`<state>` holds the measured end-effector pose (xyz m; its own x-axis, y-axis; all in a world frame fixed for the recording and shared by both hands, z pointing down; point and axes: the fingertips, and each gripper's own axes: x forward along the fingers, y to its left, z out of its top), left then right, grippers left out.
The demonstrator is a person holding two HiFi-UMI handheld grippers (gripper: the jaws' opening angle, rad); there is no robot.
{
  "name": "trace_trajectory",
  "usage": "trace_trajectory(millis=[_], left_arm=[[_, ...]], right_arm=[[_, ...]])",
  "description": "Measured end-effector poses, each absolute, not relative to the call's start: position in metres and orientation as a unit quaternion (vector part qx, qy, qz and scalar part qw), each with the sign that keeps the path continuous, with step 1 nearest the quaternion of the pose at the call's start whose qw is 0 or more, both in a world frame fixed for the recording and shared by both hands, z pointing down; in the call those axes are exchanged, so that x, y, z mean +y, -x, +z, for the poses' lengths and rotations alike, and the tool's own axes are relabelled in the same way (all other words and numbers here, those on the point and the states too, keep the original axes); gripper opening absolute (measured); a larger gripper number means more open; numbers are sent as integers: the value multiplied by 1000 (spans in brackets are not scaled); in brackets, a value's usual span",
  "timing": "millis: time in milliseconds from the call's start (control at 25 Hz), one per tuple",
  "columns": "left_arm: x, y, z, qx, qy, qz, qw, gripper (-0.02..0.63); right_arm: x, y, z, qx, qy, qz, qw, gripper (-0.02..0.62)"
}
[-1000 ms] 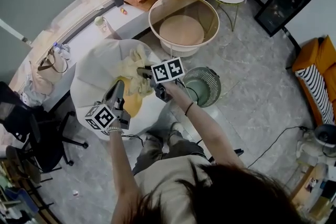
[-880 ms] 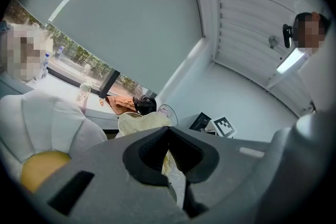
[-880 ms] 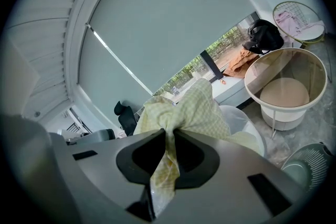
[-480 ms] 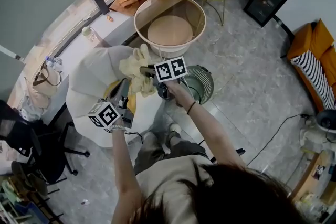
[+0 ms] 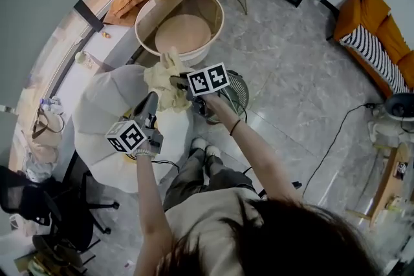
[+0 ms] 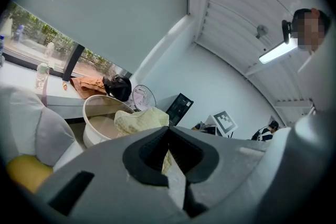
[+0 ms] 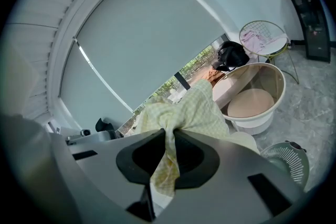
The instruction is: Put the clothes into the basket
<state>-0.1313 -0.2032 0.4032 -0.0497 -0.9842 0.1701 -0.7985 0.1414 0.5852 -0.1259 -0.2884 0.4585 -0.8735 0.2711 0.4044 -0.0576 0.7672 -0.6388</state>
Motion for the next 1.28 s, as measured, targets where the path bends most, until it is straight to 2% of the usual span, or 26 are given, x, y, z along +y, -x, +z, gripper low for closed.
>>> trace_trajectory(millis=[1280], left_arm=[[-333,73,426,-523,-774,-105,341,11]], right_arm=[[-399,34,481,-886,-145,395,195,48]])
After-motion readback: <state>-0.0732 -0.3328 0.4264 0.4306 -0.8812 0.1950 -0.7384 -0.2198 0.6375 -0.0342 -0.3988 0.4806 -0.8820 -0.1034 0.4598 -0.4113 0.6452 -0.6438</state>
